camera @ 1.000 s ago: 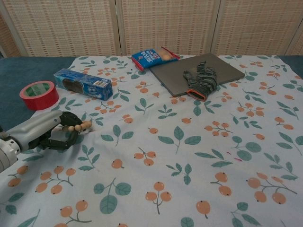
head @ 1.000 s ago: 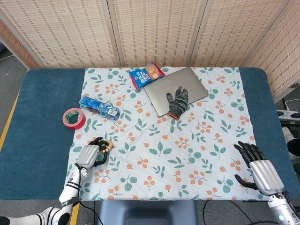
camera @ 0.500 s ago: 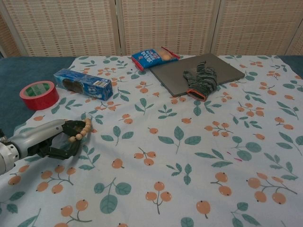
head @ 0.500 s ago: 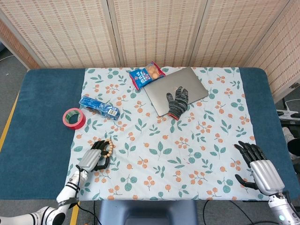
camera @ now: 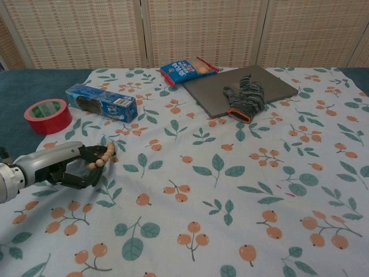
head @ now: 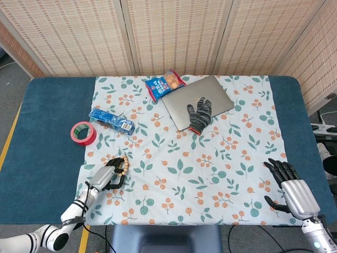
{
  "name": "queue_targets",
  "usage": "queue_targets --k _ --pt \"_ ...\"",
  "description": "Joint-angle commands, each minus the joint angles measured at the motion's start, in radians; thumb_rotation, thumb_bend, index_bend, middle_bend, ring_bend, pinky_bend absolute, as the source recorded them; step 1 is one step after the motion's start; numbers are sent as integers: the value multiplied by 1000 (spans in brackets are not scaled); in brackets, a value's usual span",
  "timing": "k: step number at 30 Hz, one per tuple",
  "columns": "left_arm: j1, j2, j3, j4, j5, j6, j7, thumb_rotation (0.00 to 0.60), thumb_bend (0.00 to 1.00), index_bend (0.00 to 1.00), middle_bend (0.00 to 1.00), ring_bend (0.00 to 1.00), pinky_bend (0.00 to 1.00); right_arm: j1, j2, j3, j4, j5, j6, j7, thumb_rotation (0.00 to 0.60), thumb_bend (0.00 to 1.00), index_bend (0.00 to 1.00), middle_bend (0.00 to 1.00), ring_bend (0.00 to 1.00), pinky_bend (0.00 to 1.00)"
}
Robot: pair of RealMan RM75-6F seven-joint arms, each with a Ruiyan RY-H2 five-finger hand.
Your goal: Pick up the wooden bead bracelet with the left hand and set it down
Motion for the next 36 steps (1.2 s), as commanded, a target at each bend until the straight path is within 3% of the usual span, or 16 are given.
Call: queue_targets --k 1,6,12,17,19,21,26,30,32,34,36 --pt "-1 -6 -6 5 -8 -2 0 600 291 0 0 0 0 0 0 0 0 1 -1 0 600 208 0 0 0 0" --pt "6 -14 -33 -9 -52 -2 -18 590 270 0 0 0 0 2 -2 0 2 1 -4 1 600 208 0 0 0 0" --pt "9 -15 -46 -2 -69 5 -9 311 236 0 0 0 0 1 -2 0 2 2 -3 1 600 207 0 0 0 0" --pt "11 -18 -52 -7 -78 12 1 199 212 16 0 0 0 1 -2 -1 1 1 -4 1 600 207 0 0 0 0" --pt "15 -19 -56 -14 -88 15 1 132 190 81 0 0 0 1 -2 -1 0 1 -4 1 600 207 0 0 0 0" --pt "15 -17 -55 -16 -93 6 4 108 176 121 0 0 0 1 -1 -1 0 1 -3 3 600 207 0 0 0 0" --pt "15 -20 -57 -18 -90 16 24 101 180 128 0 0 0 0 0 -1 1 0 -1 6 600 207 0 0 0 0" --pt "19 -16 -45 -26 -58 45 55 114 254 78 0 0 0 0 -1 -1 2 -2 -1 6 600 207 0 0 0 0" --pt "30 -7 -31 -39 -6 97 74 204 288 52 0 0 0 1 -2 -2 3 -2 -3 4 600 207 0 0 0 0" --pt "55 -1 -9 -46 68 194 116 331 323 29 0 0 0 1 -2 -2 3 -2 -3 3 600 207 0 0 0 0" --pt "84 17 15 -67 132 282 155 373 329 21 0 0 0 1 -3 -1 3 -2 -2 1 600 207 0 0 0 0"
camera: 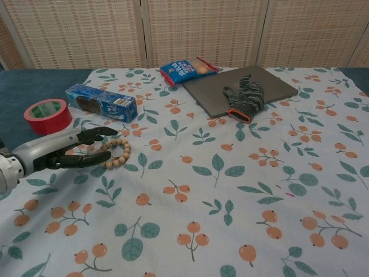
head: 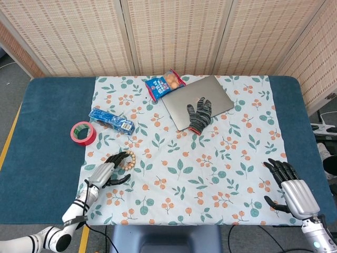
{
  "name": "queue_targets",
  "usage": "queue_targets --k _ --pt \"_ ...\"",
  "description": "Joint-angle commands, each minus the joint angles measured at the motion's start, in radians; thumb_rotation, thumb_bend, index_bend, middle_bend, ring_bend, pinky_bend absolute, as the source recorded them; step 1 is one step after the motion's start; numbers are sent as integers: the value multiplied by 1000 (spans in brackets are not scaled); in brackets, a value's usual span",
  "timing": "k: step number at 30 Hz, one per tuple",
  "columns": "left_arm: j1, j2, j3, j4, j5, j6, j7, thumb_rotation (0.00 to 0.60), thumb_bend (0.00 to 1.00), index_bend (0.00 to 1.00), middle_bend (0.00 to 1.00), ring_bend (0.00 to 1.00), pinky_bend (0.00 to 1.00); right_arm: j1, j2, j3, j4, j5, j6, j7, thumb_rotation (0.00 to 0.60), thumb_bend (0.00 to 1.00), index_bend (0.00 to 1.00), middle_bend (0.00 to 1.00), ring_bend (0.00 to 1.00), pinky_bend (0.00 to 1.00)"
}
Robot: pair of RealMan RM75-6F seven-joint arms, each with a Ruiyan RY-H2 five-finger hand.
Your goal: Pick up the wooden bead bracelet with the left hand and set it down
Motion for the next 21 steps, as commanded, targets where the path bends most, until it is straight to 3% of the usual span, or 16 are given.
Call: queue_targets --k 1,4,8,11,14,21 --pt "68 43 63 -50 164 210 95 391 331 19 0 0 0 0 -2 0 1 -1 0 -4 600 207 0 0 0 0" --pt "129 96 110 -78 233 326 169 441 332 23 0 0 2 2 -4 -3 1 -4 -6 -9 600 207 0 0 0 0" --pt "226 158 177 -75 271 445 207 596 358 22 0 0 59 3 -11 -4 0 -7 -8 -23 600 207 0 0 0 0" --pt "303 174 215 -19 261 505 228 600 360 19 0 0 70 1 -19 -3 0 -4 -6 -45 600 207 0 0 0 0" --pt "321 195 233 -3 252 485 251 600 362 18 0 0 87 -3 -34 3 -3 3 3 -73 600 206 0 0 0 0" --pt "340 189 189 11 247 520 316 600 367 38 0 0 66 -7 -49 8 -6 14 8 -108 600 207 0 0 0 0"
